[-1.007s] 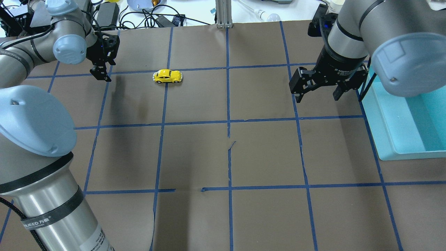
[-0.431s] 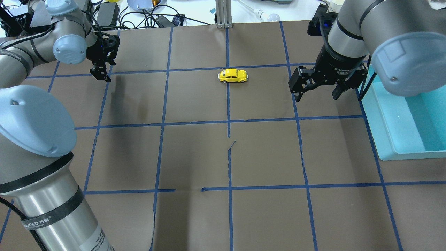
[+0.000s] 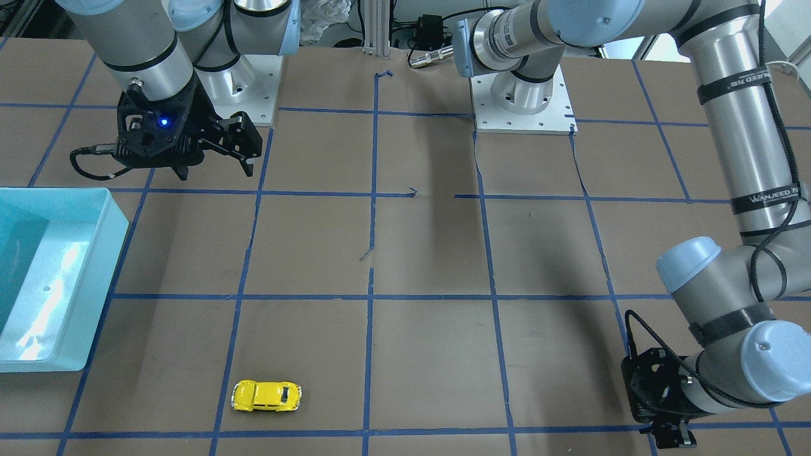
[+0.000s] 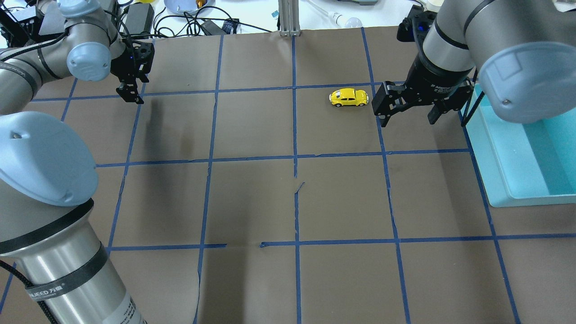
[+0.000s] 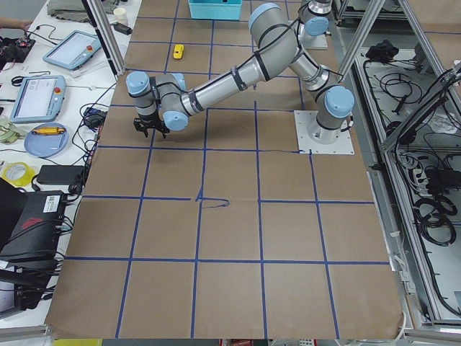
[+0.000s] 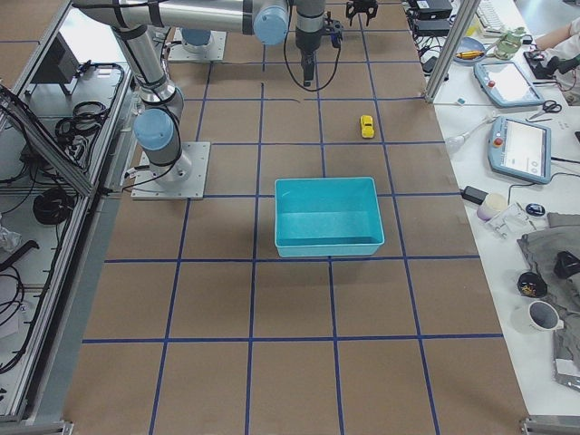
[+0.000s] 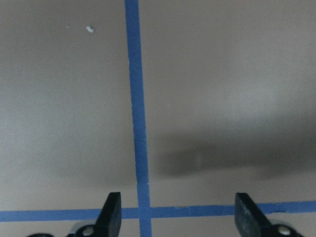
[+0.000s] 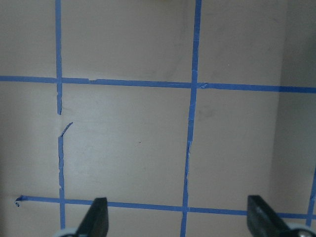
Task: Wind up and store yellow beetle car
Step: 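Release the car so it rolls forward toward the right gripper, then lower the right gripper over the yellow car while the left arm lifts away, then grasp the yellow car with the right gripper and lift it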
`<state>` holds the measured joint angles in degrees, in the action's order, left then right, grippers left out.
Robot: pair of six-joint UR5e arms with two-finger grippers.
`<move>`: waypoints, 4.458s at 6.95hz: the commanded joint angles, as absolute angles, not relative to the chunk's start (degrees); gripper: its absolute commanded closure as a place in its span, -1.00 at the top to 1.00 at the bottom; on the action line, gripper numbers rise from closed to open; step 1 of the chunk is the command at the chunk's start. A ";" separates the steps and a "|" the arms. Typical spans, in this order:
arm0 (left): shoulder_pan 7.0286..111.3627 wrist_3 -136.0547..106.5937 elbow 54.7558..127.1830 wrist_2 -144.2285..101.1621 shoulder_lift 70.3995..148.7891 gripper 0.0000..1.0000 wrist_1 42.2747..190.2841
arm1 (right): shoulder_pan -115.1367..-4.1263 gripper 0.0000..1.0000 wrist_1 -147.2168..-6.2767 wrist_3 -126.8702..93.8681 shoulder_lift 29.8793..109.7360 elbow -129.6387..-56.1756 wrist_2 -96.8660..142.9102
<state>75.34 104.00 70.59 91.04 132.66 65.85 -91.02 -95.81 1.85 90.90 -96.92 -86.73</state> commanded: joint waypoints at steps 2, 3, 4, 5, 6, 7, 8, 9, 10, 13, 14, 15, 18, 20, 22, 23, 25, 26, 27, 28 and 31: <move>79.96 86.89 72.76 90.53 123.44 0.67 76.24 | -90.62 1.00 -96.06 2.90 90.44 -96.86 -86.66; 80.50 77.09 73.47 89.92 118.53 0.67 80.55 | -90.62 1.00 -95.98 2.81 90.53 -96.33 -86.66; 81.99 70.21 74.96 89.22 113.95 0.81 82.42 | -90.88 1.00 -96.50 3.07 90.27 -96.42 -86.83; 84.26 61.00 77.58 89.30 109.12 0.85 83.40 | -90.97 1.00 -100.94 7.60 88.52 -96.33 -87.10; 86.98 49.42 81.09 89.21 104.20 0.94 83.50 | -91.05 1.00 -106.12 16.17 85.90 -96.33 -86.93; 89.45 39.74 84.26 89.82 99.97 1.00 83.24 | -91.05 1.00 -110.26 23.57 83.00 -96.33 -87.45; 90.26 34.16 86.72 89.65 96.45 1.00 82.88 | -91.05 1.00 -117.79 29.73 78.88 -96.33 -87.45; 90.35 28.01 89.18 89.04 93.20 1.00 82.97 | -91.14 1.00 -123.78 36.06 75.10 -96.15 -86.93; 90.44 24.38 92.08 89.29 89.51 1.00 83.40 | -91.14 1.00 -128.54 40.91 72.01 -96.15 -86.75; 90.09 10.17 94.66 89.12 85.78 1.00 83.23 | -91.14 1.00 -131.92 57.80 62.96 -90.38 -86.75; 90.17 7.24 94.57 89.03 85.69 1.00 83.15 | -91.14 1.00 -132.01 60.27 60.49 -88.00 -86.66; 90.18 7.29 94.48 89.12 85.69 1.00 82.71 | -91.14 1.00 -132.01 61.51 57.60 -85.80 -86.31; 90.26 7.64 94.39 89.03 85.34 1.00 82.71 | -91.23 1.00 -132.01 62.23 51.34 -82.53 -85.43; 90.26 7.73 94.31 89.03 84.73 1.00 82.71 | -91.23 1.00 -131.66 62.23 50.63 -82.62 -85.52; 90.35 7.73 94.22 88.77 84.73 1.00 82.62 | -91.23 0.99 -131.05 61.88 50.01 -82.88 -85.52; 90.35 7.73 94.22 88.86 84.64 1.00 82.70 | -91.23 0.64 -130.87 61.96 49.84 -82.88 -85.52; 90.35 7.73 94.22 88.86 84.64 1.00 82.70 | -91.23 -0.99 -130.78 61.26 49.39 -82.79 -85.95; 90.35 7.73 94.31 88.77 84.73 1.00 82.71 | -91.23 -1.00 -130.78 61.17 49.48 -82.62 -86.04; 90.35 7.73 94.31 88.77 84.73 1.00 82.71 | -91.14 -1.00 -129.39 61.61 50.00 -82.18 -86.39; 90.35 7.73 94.39 88.77 84.73 1.00 82.71 | -91.14 -1.00 -126.50 61.96 52.01 -81.13 -86.48; 90.35 7.73 94.13 88.77 84.64 1.00 82.71 | -86.86 -1.00 -105.52 62.57 62.11 -77.08 -90.07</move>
